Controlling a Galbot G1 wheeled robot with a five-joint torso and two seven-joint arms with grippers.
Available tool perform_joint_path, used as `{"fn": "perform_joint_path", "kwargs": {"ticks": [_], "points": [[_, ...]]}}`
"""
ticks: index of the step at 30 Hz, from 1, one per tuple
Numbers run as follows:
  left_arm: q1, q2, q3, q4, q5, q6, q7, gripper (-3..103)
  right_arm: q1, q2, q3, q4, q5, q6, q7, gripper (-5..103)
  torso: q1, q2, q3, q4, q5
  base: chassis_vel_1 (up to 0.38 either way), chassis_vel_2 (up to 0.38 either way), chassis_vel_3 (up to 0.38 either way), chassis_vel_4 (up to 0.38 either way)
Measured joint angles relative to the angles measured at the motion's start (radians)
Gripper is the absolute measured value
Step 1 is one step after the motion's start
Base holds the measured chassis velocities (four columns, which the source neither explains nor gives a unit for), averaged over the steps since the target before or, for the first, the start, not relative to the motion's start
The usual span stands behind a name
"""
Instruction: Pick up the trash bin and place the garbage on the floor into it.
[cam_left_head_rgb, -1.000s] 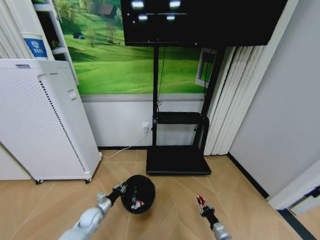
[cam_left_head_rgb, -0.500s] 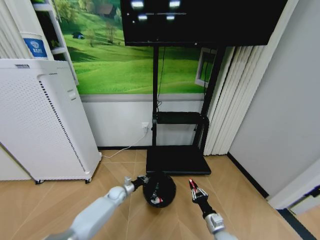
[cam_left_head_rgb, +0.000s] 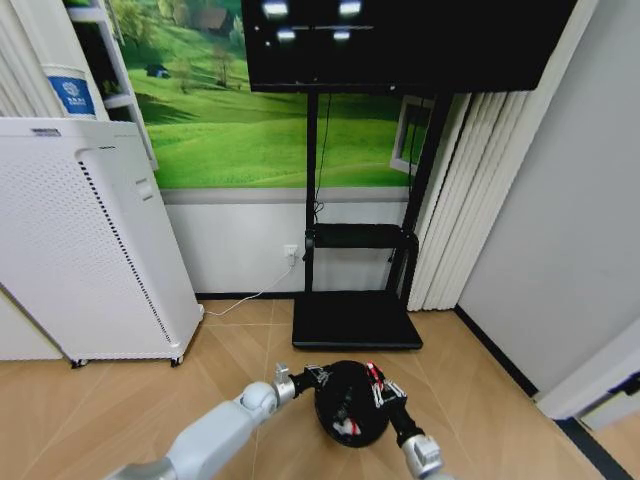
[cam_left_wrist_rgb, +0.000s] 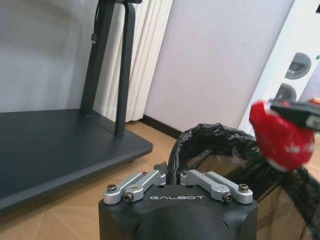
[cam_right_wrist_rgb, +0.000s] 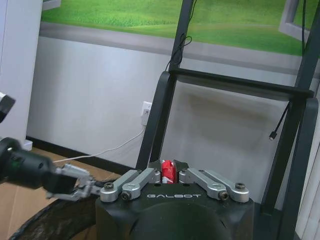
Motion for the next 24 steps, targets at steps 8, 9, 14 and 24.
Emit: {"fn": "perform_joint_path", "kwargs": {"ticks": [8,9,14,24], "points": [[-0.003,0.003,0.006,-0.035,-0.035,0.012,-0.001,7,-0.027,0.001,0.009,-0.002,0.001,0.036,-0.074,14,0.000,0.000,0.000,0.0001,0.0000,0.000,0.000,0.000,0.000],[-0.003,0.003,0.006,-0.035,-0.035,0.012,-0.001,7,-0.027,0.001,0.009,-0.002,0.001,0.036,-0.074,14,0.000,0.000,0.000,0.0001,0.0000,0.000,0.000,0.000,0.000],[-0.006,0.006,-0.002,-0.039,-0.042,0.013,-0.004,7,-0.024,0.001,0.003,-0.002,0.005,0.046,-0.075,36,0.000,0.000,0.000,0.0002,0.0000,0.000,0.000,0.000,0.000],[0.011,0.014,-0.102,-0.078,-0.042,-0.028,-0.233,7,0.011,0.011,0.038,0.013,0.028,0.097,0.022,74,0.000,0.000,0.000,-0.0004,-0.0003,0.000,0.000,0.000,0.000]]}}
